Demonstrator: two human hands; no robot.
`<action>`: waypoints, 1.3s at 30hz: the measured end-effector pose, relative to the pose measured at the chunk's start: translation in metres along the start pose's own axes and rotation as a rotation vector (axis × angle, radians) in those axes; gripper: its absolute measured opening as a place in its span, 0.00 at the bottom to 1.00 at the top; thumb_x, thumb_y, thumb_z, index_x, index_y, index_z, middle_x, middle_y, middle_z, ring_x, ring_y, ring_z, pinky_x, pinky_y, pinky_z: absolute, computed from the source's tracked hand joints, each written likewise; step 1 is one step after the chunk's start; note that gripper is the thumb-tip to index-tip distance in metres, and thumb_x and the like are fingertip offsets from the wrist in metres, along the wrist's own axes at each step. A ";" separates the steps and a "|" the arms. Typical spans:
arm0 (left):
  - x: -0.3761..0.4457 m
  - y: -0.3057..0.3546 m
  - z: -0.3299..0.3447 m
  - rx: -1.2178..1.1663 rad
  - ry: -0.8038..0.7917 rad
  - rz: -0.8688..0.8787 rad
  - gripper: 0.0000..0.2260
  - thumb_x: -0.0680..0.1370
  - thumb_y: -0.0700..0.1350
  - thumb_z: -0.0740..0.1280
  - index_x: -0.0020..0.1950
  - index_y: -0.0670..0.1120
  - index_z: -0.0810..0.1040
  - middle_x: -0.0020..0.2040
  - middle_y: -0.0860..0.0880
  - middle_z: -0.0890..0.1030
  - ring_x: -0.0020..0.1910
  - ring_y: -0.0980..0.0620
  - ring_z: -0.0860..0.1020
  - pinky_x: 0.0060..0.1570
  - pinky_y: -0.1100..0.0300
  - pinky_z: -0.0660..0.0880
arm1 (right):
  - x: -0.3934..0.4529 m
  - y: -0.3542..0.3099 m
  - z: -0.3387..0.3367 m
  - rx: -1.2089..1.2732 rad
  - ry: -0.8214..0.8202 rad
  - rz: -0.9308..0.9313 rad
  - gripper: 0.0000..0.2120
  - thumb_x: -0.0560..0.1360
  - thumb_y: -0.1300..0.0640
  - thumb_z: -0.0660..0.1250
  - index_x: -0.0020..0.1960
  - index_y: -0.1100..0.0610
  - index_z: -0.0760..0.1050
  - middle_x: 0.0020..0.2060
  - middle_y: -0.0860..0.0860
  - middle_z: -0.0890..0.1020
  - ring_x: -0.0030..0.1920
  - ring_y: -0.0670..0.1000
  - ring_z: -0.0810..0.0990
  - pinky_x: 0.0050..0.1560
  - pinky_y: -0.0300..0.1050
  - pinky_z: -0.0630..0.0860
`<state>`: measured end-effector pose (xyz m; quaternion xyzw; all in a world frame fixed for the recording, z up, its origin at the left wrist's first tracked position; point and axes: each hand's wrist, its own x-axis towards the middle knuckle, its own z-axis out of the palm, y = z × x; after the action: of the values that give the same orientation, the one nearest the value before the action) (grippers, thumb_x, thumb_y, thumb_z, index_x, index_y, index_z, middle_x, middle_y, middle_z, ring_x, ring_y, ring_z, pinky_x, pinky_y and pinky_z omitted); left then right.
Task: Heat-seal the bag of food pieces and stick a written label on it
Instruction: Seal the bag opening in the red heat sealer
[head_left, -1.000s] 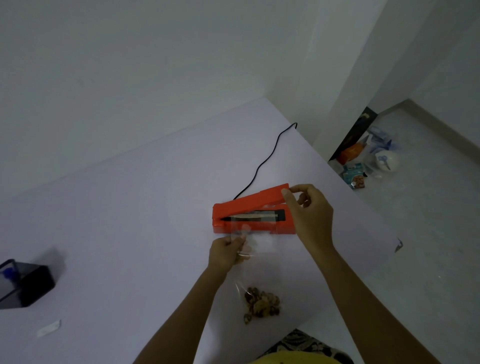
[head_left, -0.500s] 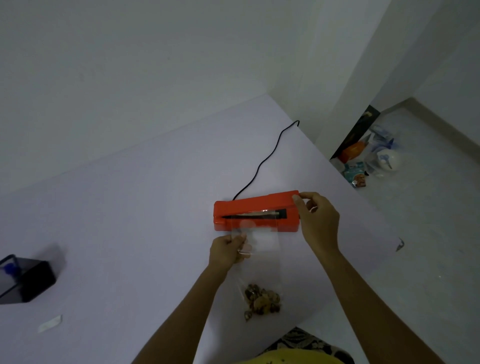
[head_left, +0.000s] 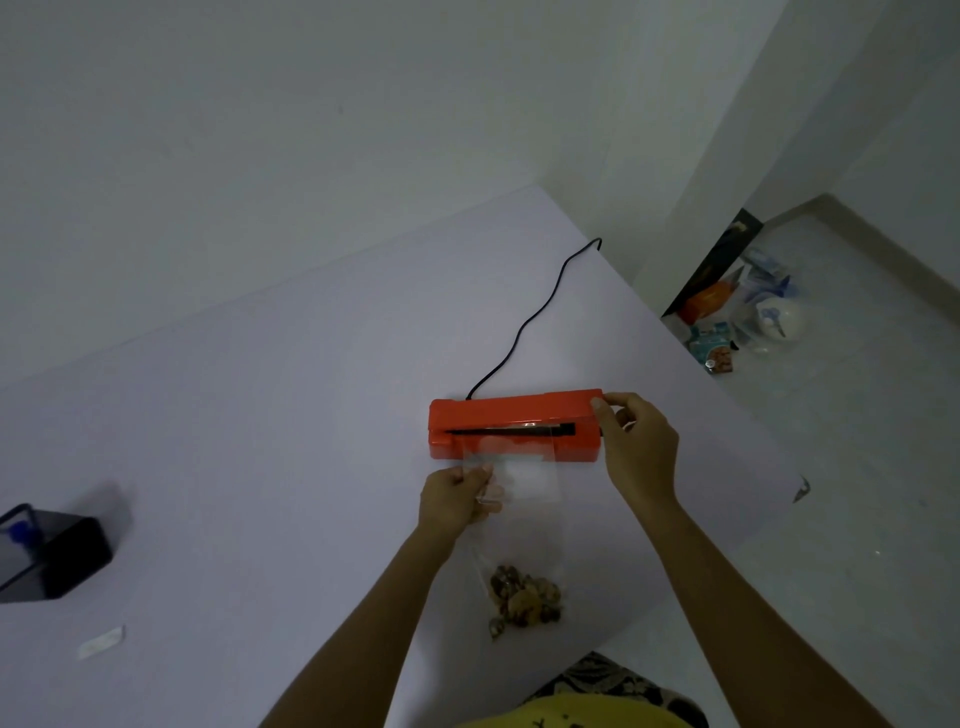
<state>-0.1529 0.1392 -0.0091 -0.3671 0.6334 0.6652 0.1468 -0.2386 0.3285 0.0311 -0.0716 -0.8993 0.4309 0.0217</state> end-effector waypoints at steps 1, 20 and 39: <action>0.000 0.000 0.000 -0.003 0.000 -0.003 0.11 0.78 0.47 0.66 0.48 0.40 0.81 0.38 0.48 0.84 0.30 0.57 0.82 0.31 0.65 0.79 | 0.000 0.002 0.001 -0.008 -0.004 0.004 0.12 0.78 0.51 0.65 0.51 0.59 0.79 0.40 0.55 0.81 0.39 0.52 0.79 0.34 0.33 0.68; 0.001 -0.001 -0.001 -0.038 -0.020 0.004 0.11 0.78 0.48 0.67 0.47 0.39 0.81 0.37 0.48 0.84 0.30 0.56 0.83 0.35 0.62 0.80 | 0.010 0.017 0.003 0.006 -0.092 0.165 0.13 0.74 0.50 0.70 0.52 0.58 0.76 0.33 0.51 0.75 0.33 0.49 0.74 0.32 0.38 0.66; 0.015 -0.043 -0.021 0.373 -0.141 0.089 0.05 0.74 0.37 0.70 0.49 0.44 0.82 0.47 0.49 0.82 0.48 0.52 0.79 0.45 0.67 0.74 | 0.027 0.021 -0.004 -0.023 -0.199 0.428 0.24 0.69 0.43 0.73 0.50 0.60 0.69 0.45 0.54 0.74 0.45 0.53 0.73 0.44 0.46 0.68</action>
<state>-0.1285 0.1217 -0.0495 -0.2577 0.7493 0.5664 0.2264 -0.2628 0.3485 0.0163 -0.2180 -0.8661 0.4204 -0.1599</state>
